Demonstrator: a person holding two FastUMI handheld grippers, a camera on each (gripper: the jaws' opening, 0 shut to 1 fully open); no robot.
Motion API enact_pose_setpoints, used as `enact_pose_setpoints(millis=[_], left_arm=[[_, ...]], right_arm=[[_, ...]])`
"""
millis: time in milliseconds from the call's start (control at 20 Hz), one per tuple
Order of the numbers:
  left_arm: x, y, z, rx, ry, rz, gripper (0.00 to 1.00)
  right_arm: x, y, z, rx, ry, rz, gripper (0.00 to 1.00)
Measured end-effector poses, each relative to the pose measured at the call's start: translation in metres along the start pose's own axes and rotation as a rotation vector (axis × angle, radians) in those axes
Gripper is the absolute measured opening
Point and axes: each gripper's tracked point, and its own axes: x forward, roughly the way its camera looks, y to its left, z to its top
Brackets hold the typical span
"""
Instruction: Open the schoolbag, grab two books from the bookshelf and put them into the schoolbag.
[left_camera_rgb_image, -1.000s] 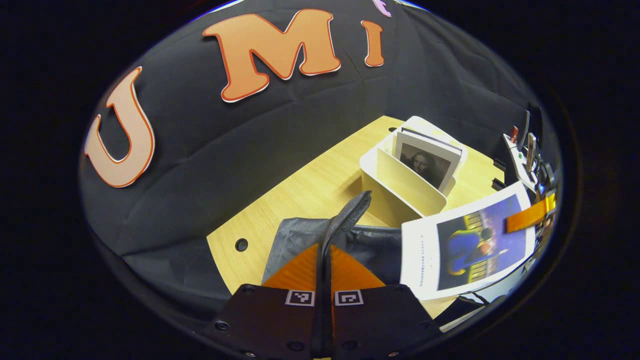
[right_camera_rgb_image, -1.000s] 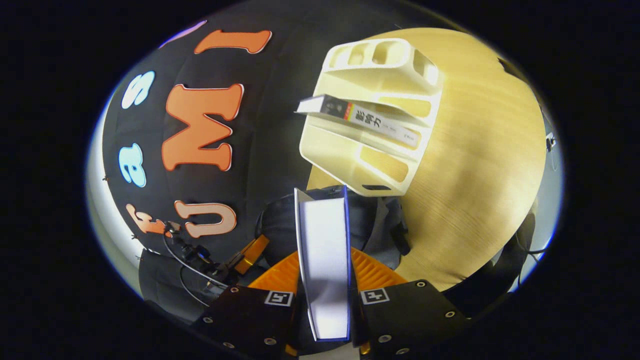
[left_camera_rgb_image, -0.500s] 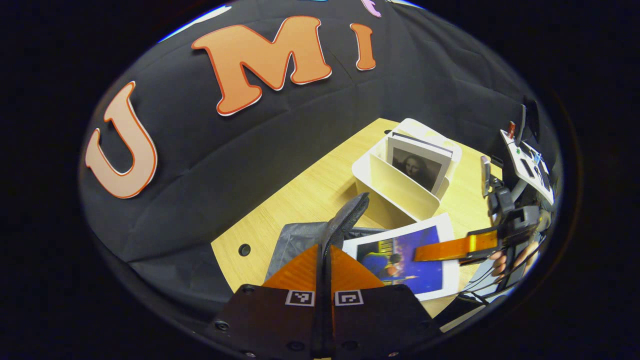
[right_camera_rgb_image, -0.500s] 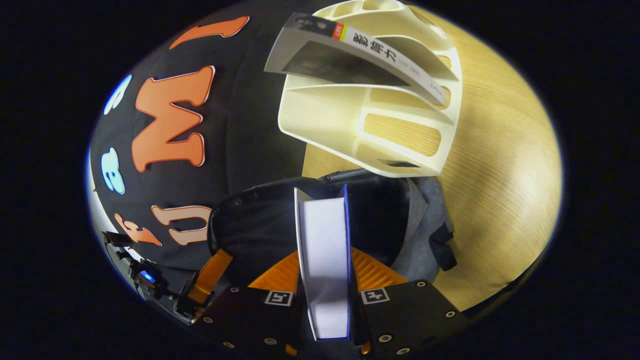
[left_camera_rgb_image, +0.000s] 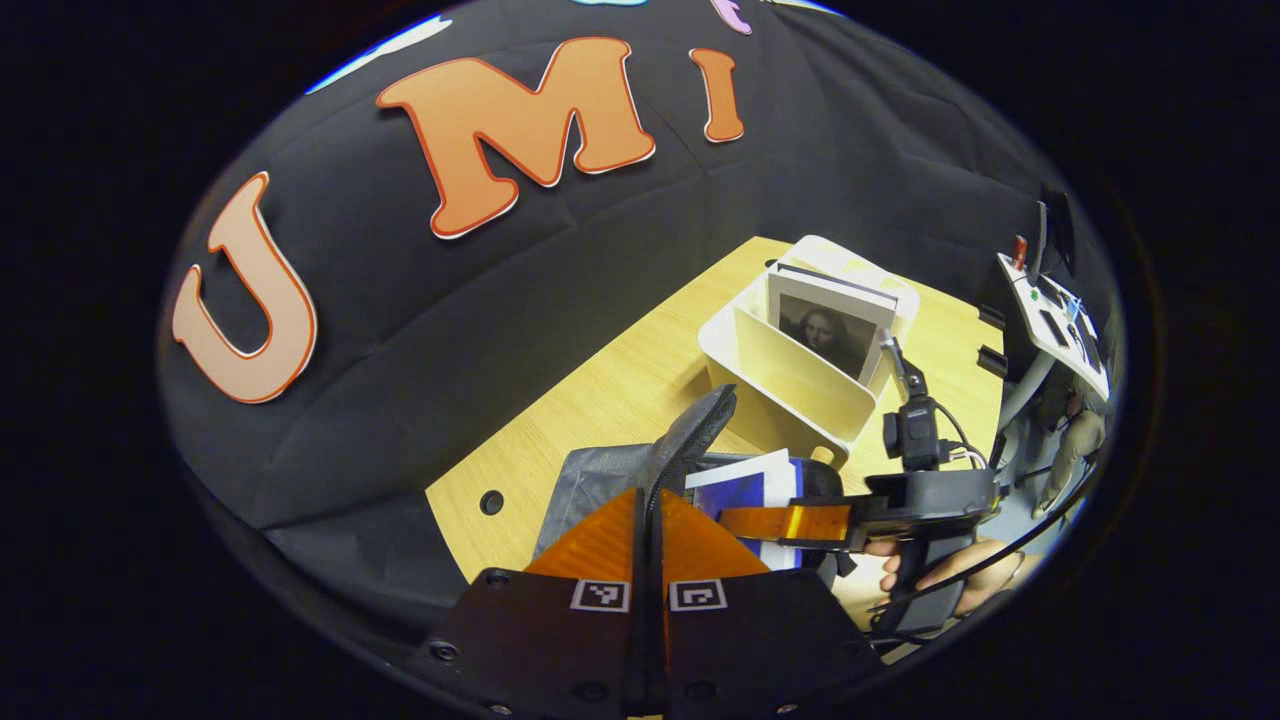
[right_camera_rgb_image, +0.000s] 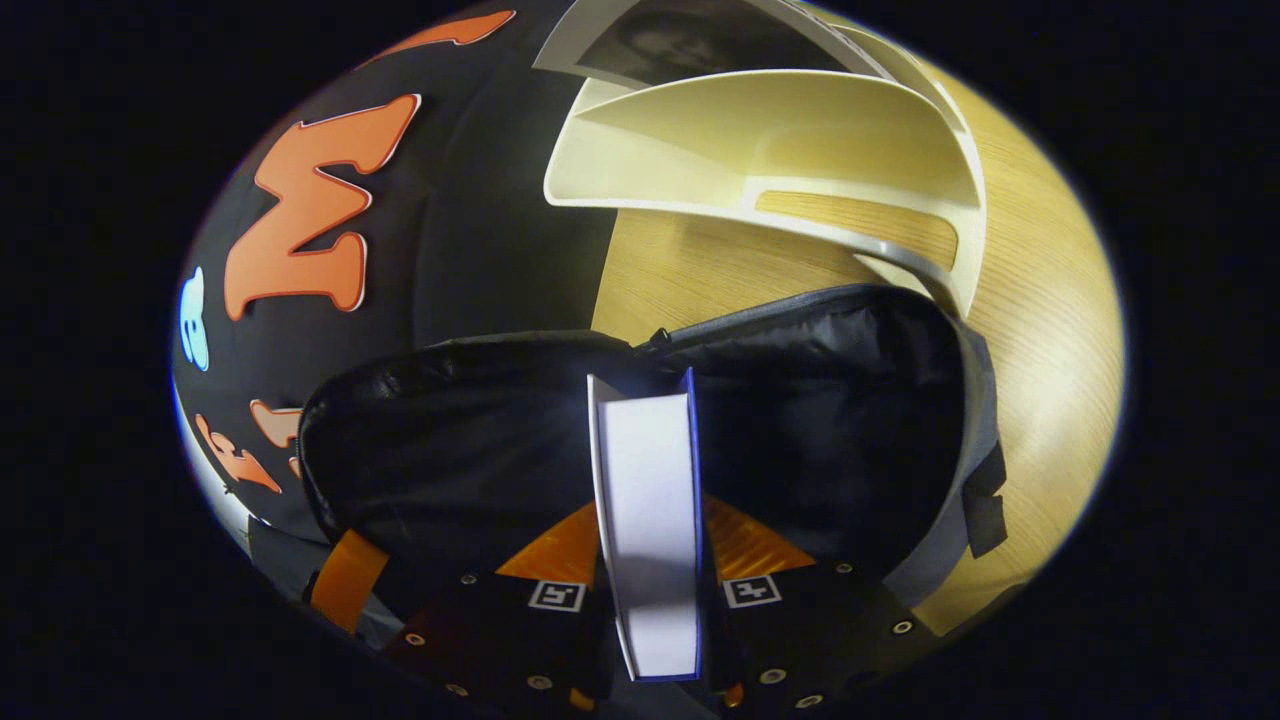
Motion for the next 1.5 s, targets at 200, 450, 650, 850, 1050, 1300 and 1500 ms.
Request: enact_pose_setpoints(millis=[200,450,650,850,1050,1300,1500], left_arm=[[0.004,0.001,-0.006,-0.019,0.01,0.002,0.01],[0.003,0.013,-0.012,-0.066,0.012,0.009,0.01],[0.003,0.013,-0.013,-0.062,0.006,0.0,0.0],[0.007,0.014,-0.017,-0.049,0.004,-0.005,0.01],[0.007,0.02,-0.021,-0.059,-0.004,-0.016,0.0],[0.011,0.021,-0.024,-0.08,-0.01,-0.041,0.01],[0.014,0.024,-0.025,-0.082,-0.011,-0.048,0.01]], right_arm=[[0.012,0.008,-0.016,-0.006,0.043,-0.059,0.43],[-0.01,0.006,-0.026,-0.066,0.103,-0.131,0.99],[-0.046,0.006,-0.014,-0.089,0.109,-0.159,0.99],[-0.094,0.002,0.026,-0.098,0.027,-0.173,0.99],[-0.15,-0.01,0.07,-0.181,-0.049,-0.221,0.99],[-0.213,-0.02,0.14,-0.342,-0.149,-0.355,0.99],[-0.242,-0.004,0.186,-0.486,-0.169,-0.451,0.99]])
